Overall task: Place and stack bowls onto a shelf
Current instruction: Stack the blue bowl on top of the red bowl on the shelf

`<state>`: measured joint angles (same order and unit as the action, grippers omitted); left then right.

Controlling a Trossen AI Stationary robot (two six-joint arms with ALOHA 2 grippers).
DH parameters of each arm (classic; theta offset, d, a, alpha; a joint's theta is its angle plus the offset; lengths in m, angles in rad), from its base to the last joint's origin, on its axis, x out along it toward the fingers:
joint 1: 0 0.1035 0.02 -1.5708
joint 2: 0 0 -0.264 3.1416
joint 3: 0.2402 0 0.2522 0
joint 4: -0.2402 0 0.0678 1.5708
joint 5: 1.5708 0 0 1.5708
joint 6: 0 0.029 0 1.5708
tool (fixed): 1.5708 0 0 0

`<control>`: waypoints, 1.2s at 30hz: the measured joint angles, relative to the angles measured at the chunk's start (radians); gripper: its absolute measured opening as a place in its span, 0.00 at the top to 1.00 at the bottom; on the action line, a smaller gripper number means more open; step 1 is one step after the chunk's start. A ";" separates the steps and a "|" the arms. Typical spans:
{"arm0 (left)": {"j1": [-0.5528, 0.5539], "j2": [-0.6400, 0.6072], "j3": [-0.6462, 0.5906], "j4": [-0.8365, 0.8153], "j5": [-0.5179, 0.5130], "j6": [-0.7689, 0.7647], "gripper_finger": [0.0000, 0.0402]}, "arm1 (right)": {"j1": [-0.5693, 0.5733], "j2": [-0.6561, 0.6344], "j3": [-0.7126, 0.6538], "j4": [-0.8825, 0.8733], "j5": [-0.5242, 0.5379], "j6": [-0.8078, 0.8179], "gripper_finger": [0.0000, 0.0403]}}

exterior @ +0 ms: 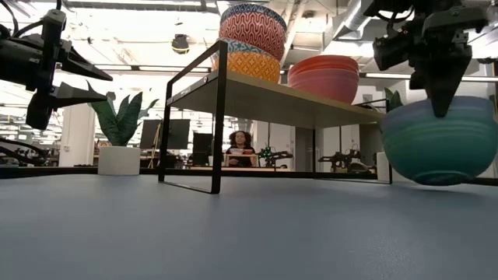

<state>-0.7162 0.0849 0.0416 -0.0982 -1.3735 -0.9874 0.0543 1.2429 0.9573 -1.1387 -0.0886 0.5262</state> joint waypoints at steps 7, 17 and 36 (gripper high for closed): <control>0.000 0.000 0.000 0.000 0.000 0.000 0.59 | 0.000 -0.018 0.000 -0.010 -0.001 0.030 0.93; 0.000 0.000 0.000 0.000 0.000 0.000 0.59 | 0.010 -0.020 0.000 -0.025 0.008 0.065 0.86; 0.000 0.000 0.000 0.000 0.001 -0.001 0.59 | 0.017 -0.020 0.000 0.007 -0.004 0.070 0.94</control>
<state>-0.7162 0.0849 0.0417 -0.0982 -1.3727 -0.9883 0.0713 1.2228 0.9573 -1.1313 -0.0924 0.5964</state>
